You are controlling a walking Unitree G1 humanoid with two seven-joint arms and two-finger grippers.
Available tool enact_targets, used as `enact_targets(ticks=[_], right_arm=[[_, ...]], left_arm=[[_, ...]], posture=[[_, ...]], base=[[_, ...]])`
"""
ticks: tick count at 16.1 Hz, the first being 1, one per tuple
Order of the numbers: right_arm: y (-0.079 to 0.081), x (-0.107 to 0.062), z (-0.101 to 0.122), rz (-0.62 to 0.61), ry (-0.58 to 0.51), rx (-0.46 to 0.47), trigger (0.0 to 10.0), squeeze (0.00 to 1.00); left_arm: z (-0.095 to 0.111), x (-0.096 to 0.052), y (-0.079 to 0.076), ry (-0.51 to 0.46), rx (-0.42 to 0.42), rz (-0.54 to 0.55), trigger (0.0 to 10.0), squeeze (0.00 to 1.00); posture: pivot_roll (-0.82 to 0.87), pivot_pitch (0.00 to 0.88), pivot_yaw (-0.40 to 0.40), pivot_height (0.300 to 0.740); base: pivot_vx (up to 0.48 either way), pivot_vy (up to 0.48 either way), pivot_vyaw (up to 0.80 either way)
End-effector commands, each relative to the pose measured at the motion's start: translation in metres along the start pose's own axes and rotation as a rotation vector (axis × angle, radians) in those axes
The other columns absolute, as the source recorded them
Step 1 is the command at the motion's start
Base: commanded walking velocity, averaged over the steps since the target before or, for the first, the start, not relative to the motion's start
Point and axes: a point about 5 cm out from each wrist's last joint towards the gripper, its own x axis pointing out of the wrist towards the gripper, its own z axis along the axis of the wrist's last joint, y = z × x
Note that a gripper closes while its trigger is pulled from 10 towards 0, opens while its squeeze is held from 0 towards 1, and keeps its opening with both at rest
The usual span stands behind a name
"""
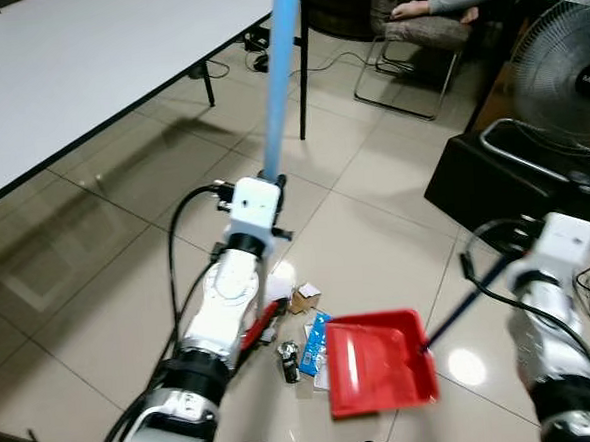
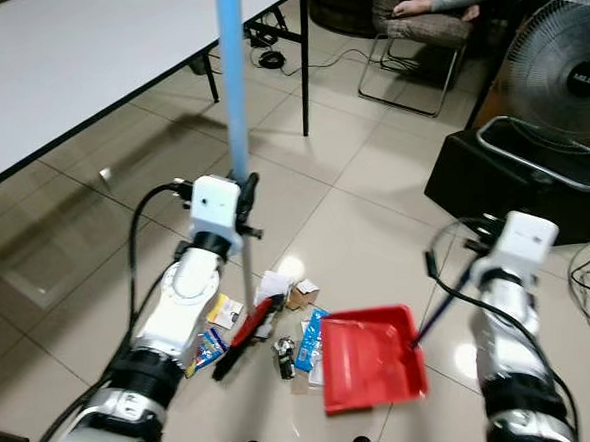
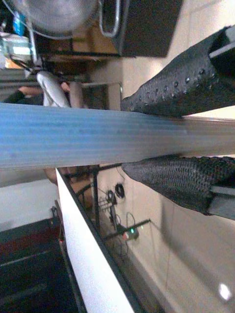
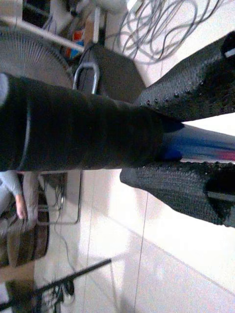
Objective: Sweep floor
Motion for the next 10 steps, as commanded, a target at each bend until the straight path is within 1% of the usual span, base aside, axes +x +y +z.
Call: enact_targets(ticks=[1, 2, 5, 8, 10], right_arm=[[-0.016, 0.002, 0.014, -0.038, -0.067, -0.013, 10.0, 0.0], [-0.023, 0.001, 0.014, -0.046, -0.069, -0.028, 10.0, 0.0], [-0.036, -0.003, 0.014, -0.061, -0.077, -0.062, 10.0, 0.0], [-0.051, -0.008, 0.015, -0.085, -0.084, -0.094, 10.0, 0.0], [-0.06, -0.011, 0.014, -0.096, -0.081, -0.117, 10.0, 0.0]], left_arm=[[0.002, -0.001, 0.007, -0.014, 0.04, -0.011, 10.0, 0.0], [-0.002, -0.003, 0.015, 0.0, 0.064, -0.01, 10.0, 0.0], [-0.009, -0.006, 0.035, 0.037, 0.12, -0.007, 10.0, 0.0], [-0.01, -0.008, 0.043, 0.042, 0.15, -0.028, 10.0, 0.0], [-0.011, -0.012, 0.045, 0.052, 0.163, -0.044, 10.0, 0.0]], posture=[[-0.02, 0.166, 0.028, 0.74], [-0.03, 0.173, 0.037, 0.74], [-0.04, 0.191, 0.063, 0.74], [-0.05, 0.22, 0.092, 0.74], [-0.05, 0.242, 0.107, 0.74]], base=[[0.0, 0.0, 0.0], [0.0, 0.0, 0.0], [0.0, 0.0, 0.0], [0.0, 0.0, 0.0], [0.0, 0.0, 0.0]])
